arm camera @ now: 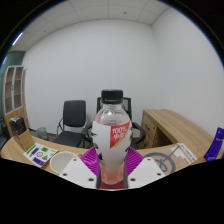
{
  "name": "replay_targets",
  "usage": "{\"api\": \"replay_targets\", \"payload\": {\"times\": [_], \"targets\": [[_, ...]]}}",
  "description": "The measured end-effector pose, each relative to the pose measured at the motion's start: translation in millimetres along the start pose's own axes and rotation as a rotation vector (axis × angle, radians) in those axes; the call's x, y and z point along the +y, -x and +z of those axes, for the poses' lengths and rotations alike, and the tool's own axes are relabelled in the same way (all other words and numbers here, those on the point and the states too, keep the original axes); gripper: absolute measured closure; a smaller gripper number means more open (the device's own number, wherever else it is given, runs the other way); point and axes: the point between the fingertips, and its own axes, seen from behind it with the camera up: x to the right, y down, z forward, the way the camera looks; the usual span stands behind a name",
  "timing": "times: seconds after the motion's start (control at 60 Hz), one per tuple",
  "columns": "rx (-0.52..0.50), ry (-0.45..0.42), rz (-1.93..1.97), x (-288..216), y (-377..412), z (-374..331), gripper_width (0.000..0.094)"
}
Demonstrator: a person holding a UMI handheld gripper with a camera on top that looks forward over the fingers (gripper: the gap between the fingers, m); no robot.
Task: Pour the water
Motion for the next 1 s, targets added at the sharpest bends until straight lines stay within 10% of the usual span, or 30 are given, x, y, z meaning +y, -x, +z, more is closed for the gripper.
{"api": "replay_targets", "payload": {"times": [0.433,0.583,0.65,1.0], "targets": [[0.023,0.022,0.013,49,-10,16,0.0594],[0.039,0.059,-0.006,53,-11,15,0.0383],[0.046,0.107,0.009,59,-10,11,0.0057],[0.135,0.26,0.01,31,4,-126,0.0082]]}}
